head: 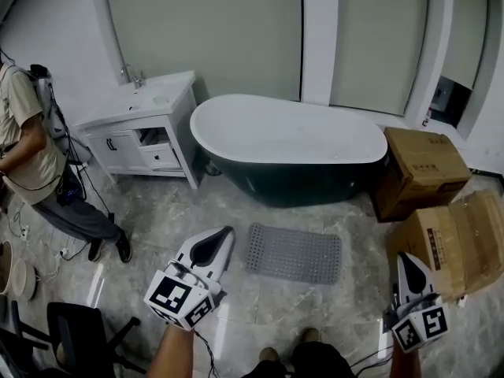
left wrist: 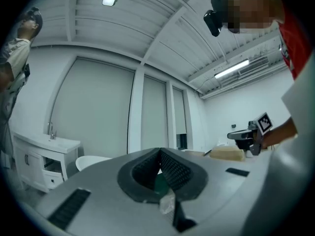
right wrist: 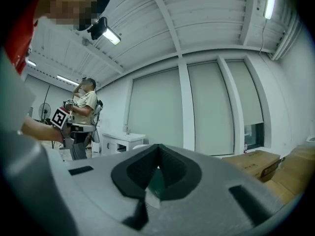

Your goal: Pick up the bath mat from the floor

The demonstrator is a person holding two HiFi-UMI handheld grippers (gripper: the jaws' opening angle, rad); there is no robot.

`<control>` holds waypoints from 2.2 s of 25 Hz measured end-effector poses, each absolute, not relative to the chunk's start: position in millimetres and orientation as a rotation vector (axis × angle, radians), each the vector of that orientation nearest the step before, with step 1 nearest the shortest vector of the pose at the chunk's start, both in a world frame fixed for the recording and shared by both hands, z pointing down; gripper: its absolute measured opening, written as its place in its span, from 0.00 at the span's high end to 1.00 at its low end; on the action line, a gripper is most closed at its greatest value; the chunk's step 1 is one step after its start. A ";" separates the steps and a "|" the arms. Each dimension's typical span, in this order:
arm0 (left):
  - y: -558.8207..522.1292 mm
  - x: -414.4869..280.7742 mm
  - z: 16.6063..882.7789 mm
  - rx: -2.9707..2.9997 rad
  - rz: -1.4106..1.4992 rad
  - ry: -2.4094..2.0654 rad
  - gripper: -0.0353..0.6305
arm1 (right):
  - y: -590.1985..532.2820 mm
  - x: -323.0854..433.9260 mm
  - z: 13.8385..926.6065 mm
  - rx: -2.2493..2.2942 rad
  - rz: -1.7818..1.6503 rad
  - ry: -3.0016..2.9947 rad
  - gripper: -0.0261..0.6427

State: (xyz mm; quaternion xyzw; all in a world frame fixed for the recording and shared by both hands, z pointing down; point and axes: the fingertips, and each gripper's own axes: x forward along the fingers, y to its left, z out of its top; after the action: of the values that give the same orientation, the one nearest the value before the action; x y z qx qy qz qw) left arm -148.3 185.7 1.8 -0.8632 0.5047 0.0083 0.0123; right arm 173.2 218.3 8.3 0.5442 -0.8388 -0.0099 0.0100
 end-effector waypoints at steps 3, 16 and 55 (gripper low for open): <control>165.7 -156.1 14.5 -2.692 -0.017 1.599 0.93 | 200.3 175.7 18.8 1.702 -0.012 -2.594 0.95; 37.7 -161.2 75.2 -2.697 -0.195 1.760 0.93 | 61.7 188.1 91.5 1.652 0.087 -2.540 0.95; -160.0 -206.1 651.6 -2.978 -0.944 1.958 0.85 | -117.4 224.4 633.7 1.539 0.691 -2.104 0.84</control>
State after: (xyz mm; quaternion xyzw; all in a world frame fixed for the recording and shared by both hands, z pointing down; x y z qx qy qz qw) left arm -206.1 -160.0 651.6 -0.7779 0.5114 -0.2466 -0.2692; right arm 224.4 -117.4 633.7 0.5567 -0.7610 0.2498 0.2204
